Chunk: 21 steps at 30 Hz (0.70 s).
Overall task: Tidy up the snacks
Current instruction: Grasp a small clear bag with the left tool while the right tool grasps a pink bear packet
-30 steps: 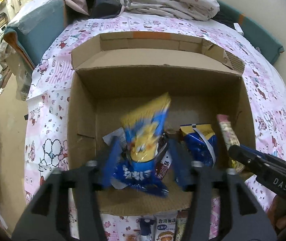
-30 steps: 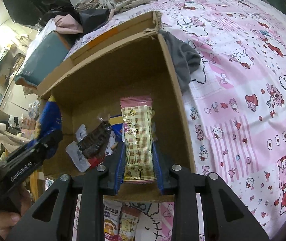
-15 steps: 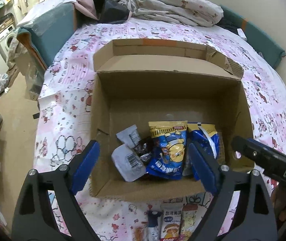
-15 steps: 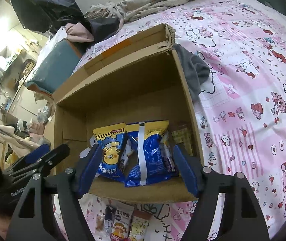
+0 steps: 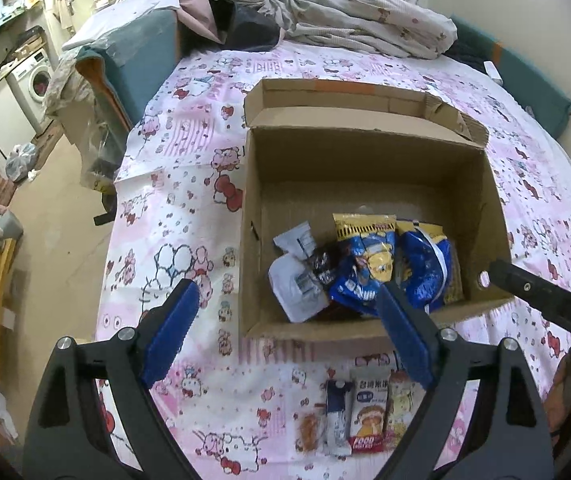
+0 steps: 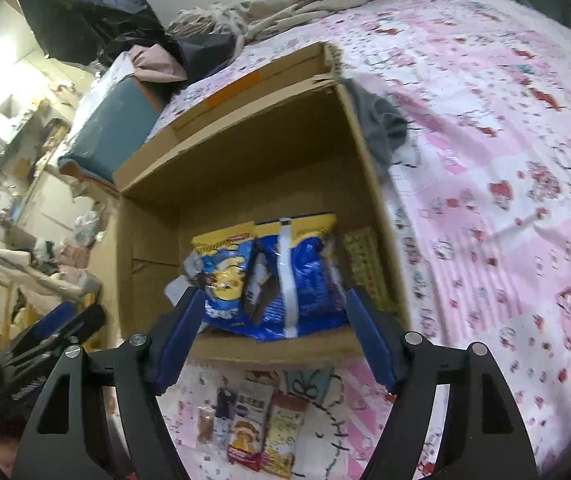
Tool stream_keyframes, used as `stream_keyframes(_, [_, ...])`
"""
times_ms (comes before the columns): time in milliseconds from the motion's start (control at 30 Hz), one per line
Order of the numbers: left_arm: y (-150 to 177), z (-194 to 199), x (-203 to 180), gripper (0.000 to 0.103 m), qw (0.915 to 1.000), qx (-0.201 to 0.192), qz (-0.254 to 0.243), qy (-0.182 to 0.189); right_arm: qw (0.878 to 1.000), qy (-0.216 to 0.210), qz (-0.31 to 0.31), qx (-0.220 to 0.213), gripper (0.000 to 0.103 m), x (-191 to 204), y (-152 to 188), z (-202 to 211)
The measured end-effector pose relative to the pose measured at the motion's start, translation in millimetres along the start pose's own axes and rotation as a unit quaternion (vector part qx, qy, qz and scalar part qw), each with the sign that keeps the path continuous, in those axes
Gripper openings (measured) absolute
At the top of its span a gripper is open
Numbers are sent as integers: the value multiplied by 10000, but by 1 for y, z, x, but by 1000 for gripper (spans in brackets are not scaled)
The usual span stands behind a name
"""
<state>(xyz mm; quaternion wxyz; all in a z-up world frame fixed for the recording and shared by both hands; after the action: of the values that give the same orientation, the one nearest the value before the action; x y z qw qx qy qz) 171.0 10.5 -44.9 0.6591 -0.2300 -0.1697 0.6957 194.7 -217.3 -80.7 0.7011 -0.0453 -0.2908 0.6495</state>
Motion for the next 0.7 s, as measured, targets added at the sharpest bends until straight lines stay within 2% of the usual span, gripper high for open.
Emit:
stream_keyframes(233, [28,10,11,88,9997,111,181,75,9999,-45,74,71,76,5,22,15])
stream_keyframes(333, [41,7,15,88,9993,181,322,28,9996,-112,58,247,76,8,38,14])
stream_keyframes(567, [71,-7,19,88,9971,526,525,178,9977,-250,-119,618,76,7,68,11])
stream_keyframes(700, [80,-14,31,88,9936,678,872,247,9941,-213,-427,974,76,-1,87,-1])
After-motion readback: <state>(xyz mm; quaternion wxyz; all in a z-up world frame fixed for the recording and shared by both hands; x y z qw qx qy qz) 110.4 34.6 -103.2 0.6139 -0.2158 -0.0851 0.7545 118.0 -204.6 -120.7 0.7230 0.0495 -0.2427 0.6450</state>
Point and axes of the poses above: each gripper's, at about its wrist camera, not at the fingertips, and z roughly against the way its jaws point, x to its left, y to its underside, the point moved 5 cm from there along -z, roughly the way its jaws point, and after that the axes turned 6 degrees about y, right-handed, at the moved point
